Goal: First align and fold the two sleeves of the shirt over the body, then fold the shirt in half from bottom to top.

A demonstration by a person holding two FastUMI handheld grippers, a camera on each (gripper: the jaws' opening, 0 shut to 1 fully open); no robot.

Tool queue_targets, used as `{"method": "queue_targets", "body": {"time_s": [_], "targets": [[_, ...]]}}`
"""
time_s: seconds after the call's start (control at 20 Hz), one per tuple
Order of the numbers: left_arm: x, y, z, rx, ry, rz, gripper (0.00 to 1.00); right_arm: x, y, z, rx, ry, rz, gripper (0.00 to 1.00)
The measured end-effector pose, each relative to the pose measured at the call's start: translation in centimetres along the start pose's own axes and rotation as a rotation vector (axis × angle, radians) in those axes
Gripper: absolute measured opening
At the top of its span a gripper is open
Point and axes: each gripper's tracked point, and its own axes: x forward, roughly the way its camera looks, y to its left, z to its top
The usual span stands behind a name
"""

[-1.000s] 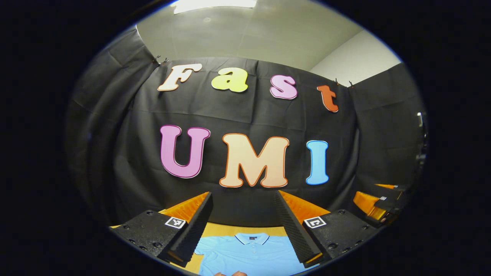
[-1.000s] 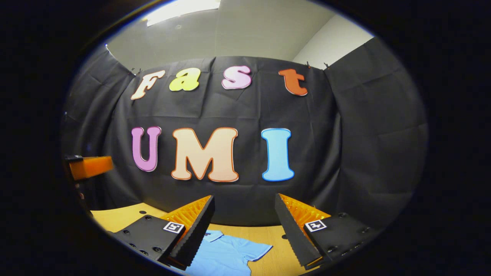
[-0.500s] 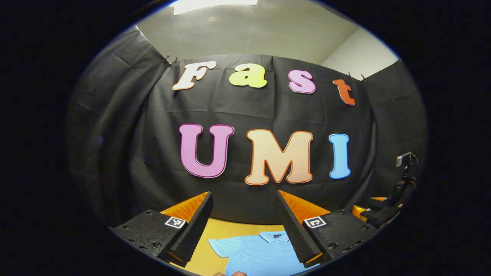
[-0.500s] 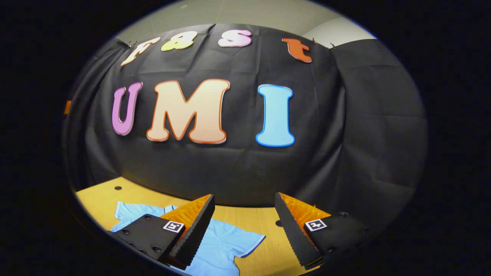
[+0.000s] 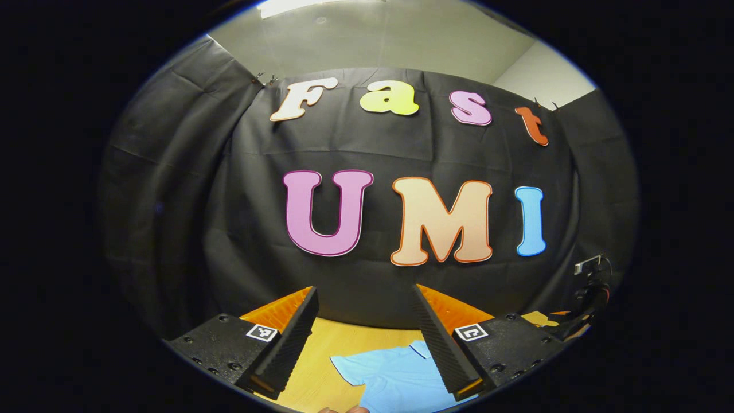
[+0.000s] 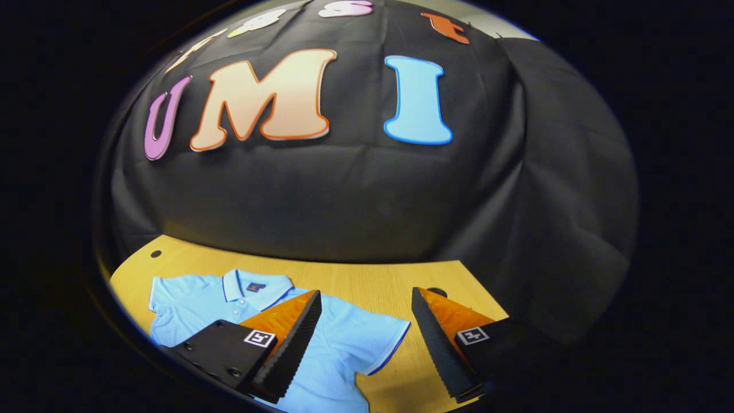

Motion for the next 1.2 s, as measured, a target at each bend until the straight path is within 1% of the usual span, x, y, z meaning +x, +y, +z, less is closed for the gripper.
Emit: {"method": "queue_targets", "body": {"time_s": [0.1, 0.15, 0.25, 0.3, 0.35, 0.4, 0.45, 0.5, 0.7, 0.9, 1.05, 1.1, 1.15, 1.2], "targets": [[0.5, 0.3, -0.9, -0.009, 0.019, 0.001, 0.96, 1.8, -0.9, -2.2, -0.003, 0.058, -0.030, 1.00], [0.9, 0.6, -1.3, -0.013, 0.028, 0.002, 0.96, 2.7, -1.3, -3.1, -0.001, 0.085, -0.043, 0.98], [1.6, 0.9, -2.1, -0.012, 0.046, 0.005, 0.96, 4.1, -2.2, -5.2, 0.006, 0.143, -0.071, 0.99], [1.9, 1.0, -2.4, -0.010, 0.053, 0.003, 0.95, 4.6, -2.4, -6.2, 0.011, 0.171, -0.079, 0.99], [2.0, 1.1, -2.7, -0.009, 0.058, 0.005, 0.96, 5.1, -2.4, -7.3, 0.022, 0.204, -0.077, 1.00], [2.2, 1.2, -2.8, -0.009, 0.062, 0.004, 0.96, 5.7, -2.6, -8.4, 0.028, 0.233, -0.081, 0.99], [2.4, 1.1, -3.1, -0.012, 0.066, 0.003, 0.96, 6.1, -2.8, -9.5, 0.031, 0.264, -0.087, 1.00], [2.6, 1.2, -3.3, -0.014, 0.071, 0.002, 0.96, 6.4, -2.8, -10.4, 0.038, 0.295, -0.089, 0.99], [3.2, 1.2, -4.1, -0.021, 0.092, 0.009, 0.96, 7.6, -2.9, -12.5, 0.067, 0.353, -0.106, 0.99], [3.3, 1.3, -4.5, -0.020, 0.102, 0.015, 0.96, 8.1, -2.5, -13.1, 0.131, 0.386, -0.090, 0.99], [3.4, 1.2, -4.8, -0.015, 0.109, 0.011, 0.96, 8.2, -2.5, -13.0, 0.148, 0.384, -0.076, 0.96], [3.3, 1.2, -4.8, -0.013, 0.112, 0.010, 0.96, 8.2, -2.1, -13.0, 0.141, 0.382, -0.067, 0.91], [3.4, 1.1, -5.0, -0.013, 0.115, 0.008, 0.96, 8.3, -1.7, -12.9, 0.136, 0.373, -0.052, 0.88], [3.3, 1.0, -5.0, -0.014, 0.119, 0.006, 0.96, 8.5, -1.3, -13.2, 0.132, 0.370, -0.040, 0.82]]}}
